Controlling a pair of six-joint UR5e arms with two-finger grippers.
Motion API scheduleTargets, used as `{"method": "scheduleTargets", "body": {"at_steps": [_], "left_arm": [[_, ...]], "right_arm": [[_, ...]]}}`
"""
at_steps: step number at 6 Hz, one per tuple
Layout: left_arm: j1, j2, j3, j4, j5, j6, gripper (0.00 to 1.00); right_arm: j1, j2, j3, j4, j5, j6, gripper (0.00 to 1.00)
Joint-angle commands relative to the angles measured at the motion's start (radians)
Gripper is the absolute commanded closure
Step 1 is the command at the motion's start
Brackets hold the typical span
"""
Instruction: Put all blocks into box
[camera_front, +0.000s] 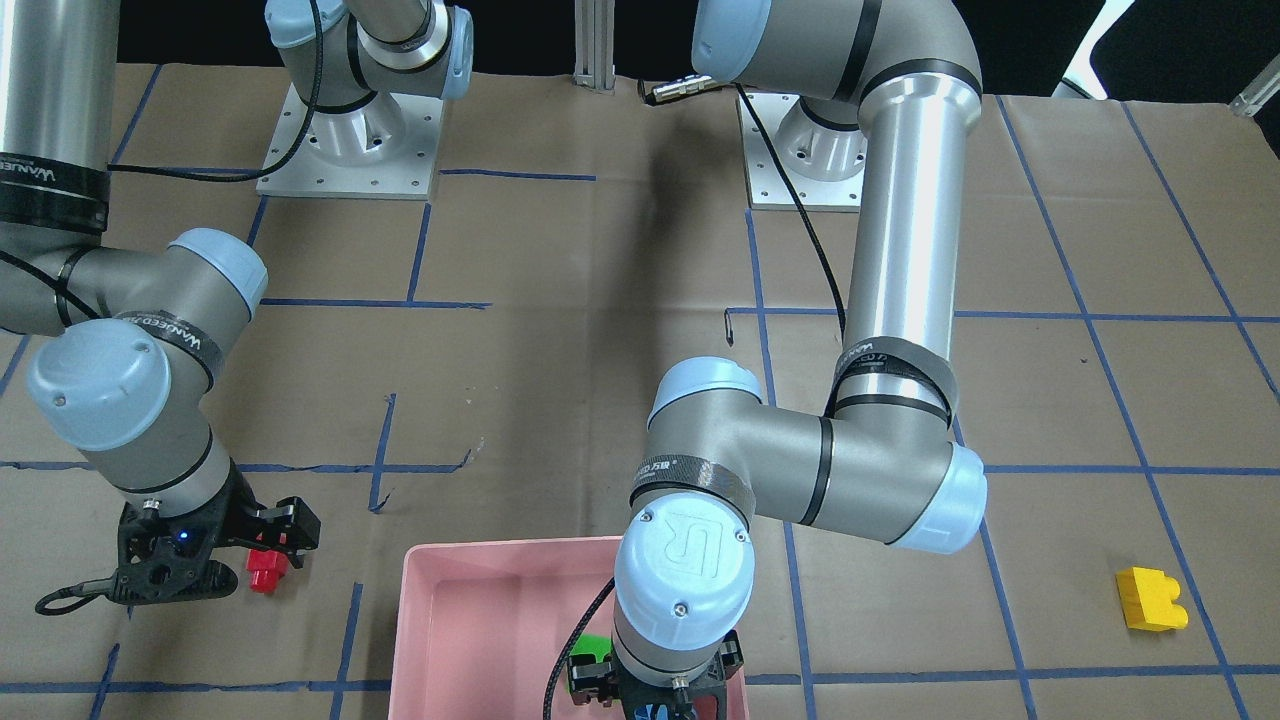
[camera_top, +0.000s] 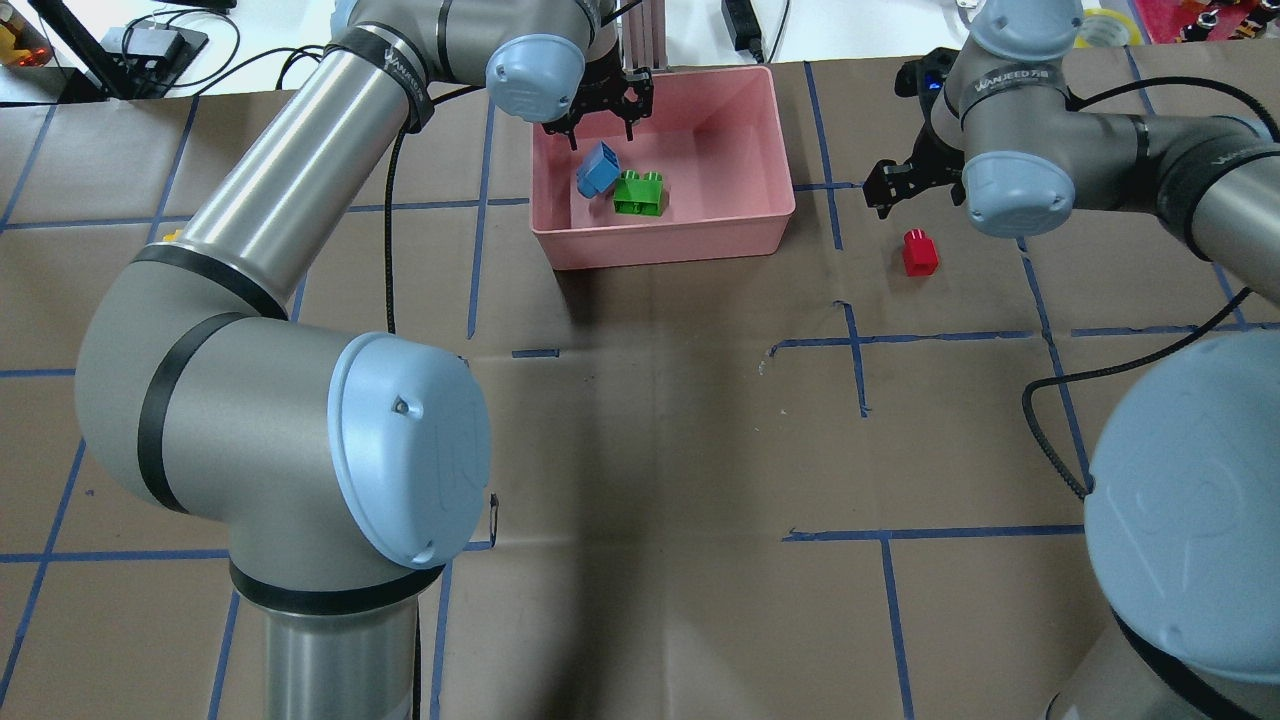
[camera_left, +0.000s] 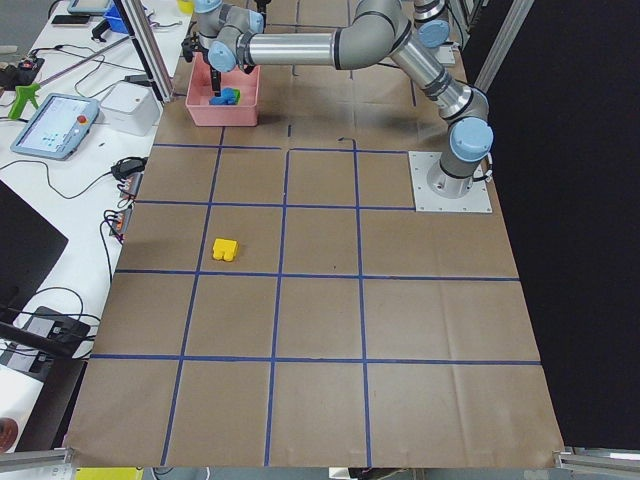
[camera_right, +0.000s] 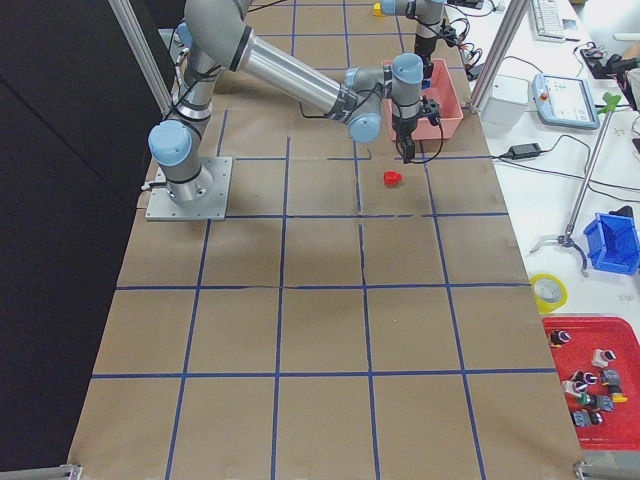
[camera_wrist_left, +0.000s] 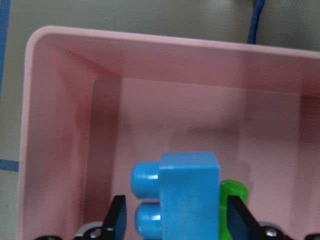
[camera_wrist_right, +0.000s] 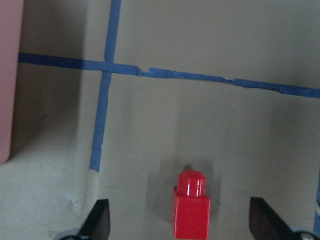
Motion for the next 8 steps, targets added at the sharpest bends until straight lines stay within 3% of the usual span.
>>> {"method": "scheduleTargets", "body": {"at_steps": [1,3,5,7,8], "left_arm": [[0.034,0.115,0.004,-0.040,-0.002,0.017,0.01],[0.202,0.235,-0.029,-0.121,-0.012,0.218,0.01],[0.352,0.266,-0.091,-0.123,-0.018,0.427,0.01],[0.565,0.310,-0.197,-0.119,-0.028,0.644,0.01],[0.666,0.315,-0.232,-0.111,-0.038,0.710,0.01]], "right_arm": [[-0.023,0.045,0.021,-0.040,-0.018,0.001,0.03],[-0.024,0.072,0.041,-0.076,-0.018,0.004,0.03],[-0.023,0.068,0.061,-0.069,-0.018,0.065,0.20],[-0.023,0.063,0.059,-0.060,-0.004,0.076,0.74],[-0.023,0.062,0.056,-0.057,-0.001,0.075,0.93]]}}
